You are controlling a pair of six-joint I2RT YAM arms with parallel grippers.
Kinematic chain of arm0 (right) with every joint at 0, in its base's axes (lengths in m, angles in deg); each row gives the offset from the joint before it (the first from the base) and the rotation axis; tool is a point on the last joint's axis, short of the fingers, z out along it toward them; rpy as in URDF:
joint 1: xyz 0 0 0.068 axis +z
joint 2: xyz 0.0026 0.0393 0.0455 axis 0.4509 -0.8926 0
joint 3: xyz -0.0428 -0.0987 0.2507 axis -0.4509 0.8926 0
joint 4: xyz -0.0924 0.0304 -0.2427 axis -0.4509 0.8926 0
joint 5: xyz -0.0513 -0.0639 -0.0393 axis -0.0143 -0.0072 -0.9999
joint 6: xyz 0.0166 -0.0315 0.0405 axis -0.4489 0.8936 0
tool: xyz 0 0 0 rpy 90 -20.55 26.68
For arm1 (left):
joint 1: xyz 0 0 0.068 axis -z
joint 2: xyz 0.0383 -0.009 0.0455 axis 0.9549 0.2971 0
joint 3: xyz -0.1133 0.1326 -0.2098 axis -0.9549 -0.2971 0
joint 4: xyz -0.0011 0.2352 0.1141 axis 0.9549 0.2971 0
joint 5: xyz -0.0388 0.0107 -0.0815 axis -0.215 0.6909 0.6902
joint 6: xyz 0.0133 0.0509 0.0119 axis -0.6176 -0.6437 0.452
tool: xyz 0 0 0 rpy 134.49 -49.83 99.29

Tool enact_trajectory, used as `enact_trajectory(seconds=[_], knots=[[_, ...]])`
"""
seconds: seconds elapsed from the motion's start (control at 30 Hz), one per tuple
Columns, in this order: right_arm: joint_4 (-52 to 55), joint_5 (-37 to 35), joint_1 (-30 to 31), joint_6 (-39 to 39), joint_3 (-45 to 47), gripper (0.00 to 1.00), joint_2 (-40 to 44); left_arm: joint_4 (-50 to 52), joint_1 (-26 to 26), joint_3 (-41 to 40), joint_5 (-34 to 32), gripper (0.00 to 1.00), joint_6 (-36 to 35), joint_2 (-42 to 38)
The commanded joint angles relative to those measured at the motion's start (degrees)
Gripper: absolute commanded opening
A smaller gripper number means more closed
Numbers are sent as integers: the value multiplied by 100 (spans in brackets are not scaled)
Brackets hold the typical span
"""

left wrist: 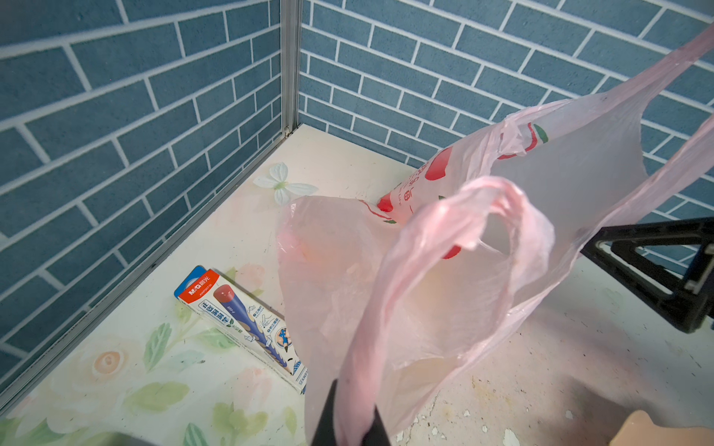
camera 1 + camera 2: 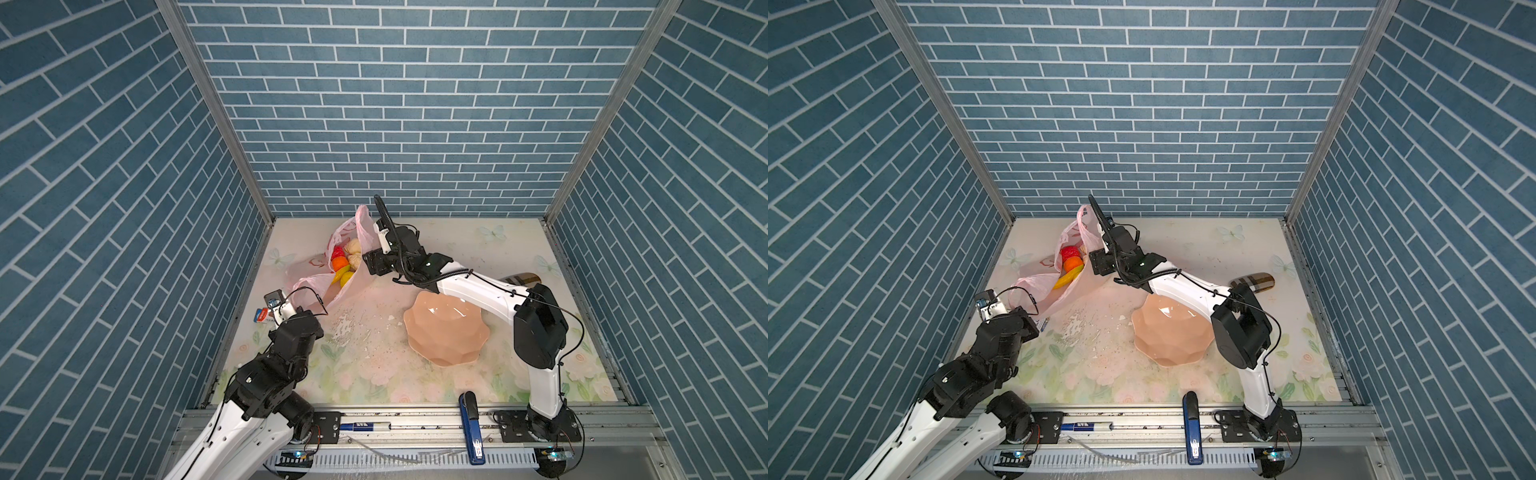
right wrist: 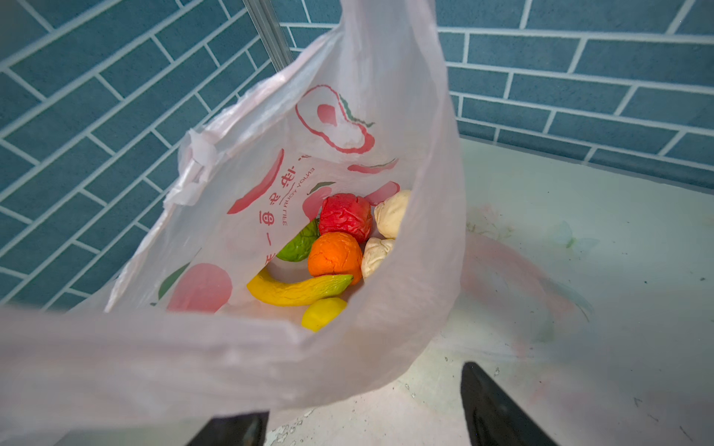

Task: Take fruits out of the plastic bag
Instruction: Spread open the plastic bag at the middle-left of the table.

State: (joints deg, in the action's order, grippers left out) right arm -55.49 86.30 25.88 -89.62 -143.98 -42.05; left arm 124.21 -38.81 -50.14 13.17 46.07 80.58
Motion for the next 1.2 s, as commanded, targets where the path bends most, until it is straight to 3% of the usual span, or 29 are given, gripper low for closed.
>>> enact_trajectory(seconds=[0.0,0.5,0.7,0.93,1.17], knots=[[-83,212,80,-236,-65,77,146,-66,29,-124,-61,9,-18,46],[68,-176,321,-357,170,78,315,-403,30,-134,22,12,-86,191],[50,-813,236,-539,43,79,105,-348,32,-181,14,13,-3,-15],[-264,-789,-29,-654,-53,78,-165,-261,28,-238,14,19,82,-158],[-442,-590,-80,-377,-155,65,-327,-357,31,-288,47,23,112,-177]])
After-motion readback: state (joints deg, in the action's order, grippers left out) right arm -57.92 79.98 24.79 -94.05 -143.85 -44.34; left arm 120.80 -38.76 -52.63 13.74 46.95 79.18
